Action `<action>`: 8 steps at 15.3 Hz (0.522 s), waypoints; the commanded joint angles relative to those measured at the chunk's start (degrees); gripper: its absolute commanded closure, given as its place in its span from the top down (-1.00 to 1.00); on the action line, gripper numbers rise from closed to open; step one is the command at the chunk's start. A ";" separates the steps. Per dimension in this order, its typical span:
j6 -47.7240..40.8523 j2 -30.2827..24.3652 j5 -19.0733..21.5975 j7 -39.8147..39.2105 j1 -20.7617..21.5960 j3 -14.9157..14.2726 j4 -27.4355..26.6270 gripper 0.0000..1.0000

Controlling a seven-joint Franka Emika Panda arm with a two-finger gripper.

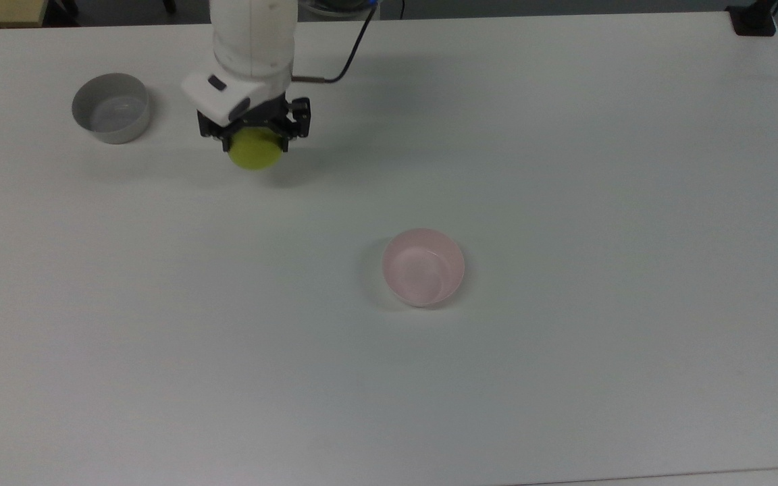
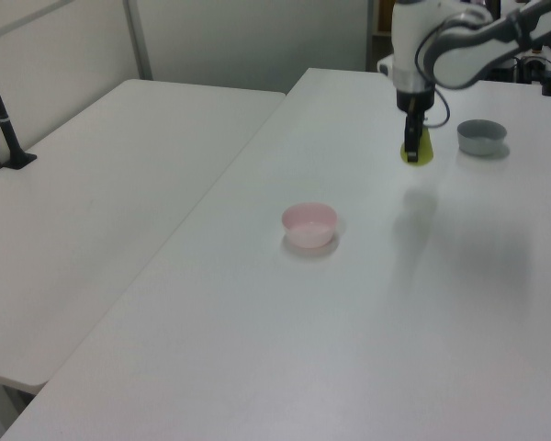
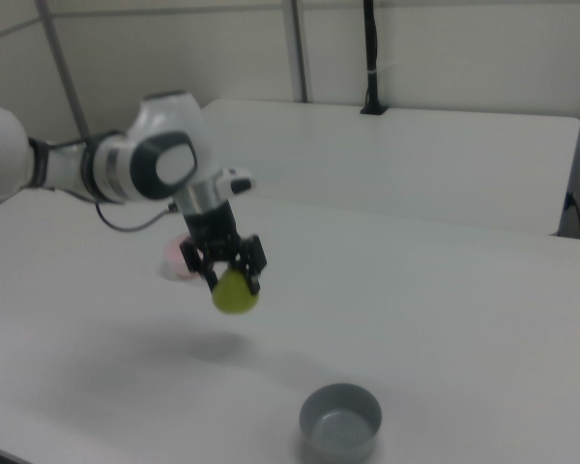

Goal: Place the pear in the bowl
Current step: 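Lift the grasped pear up off the table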

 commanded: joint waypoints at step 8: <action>-9.48 2.25 7.24 -4.16 4.77 -1.09 15.22 -0.61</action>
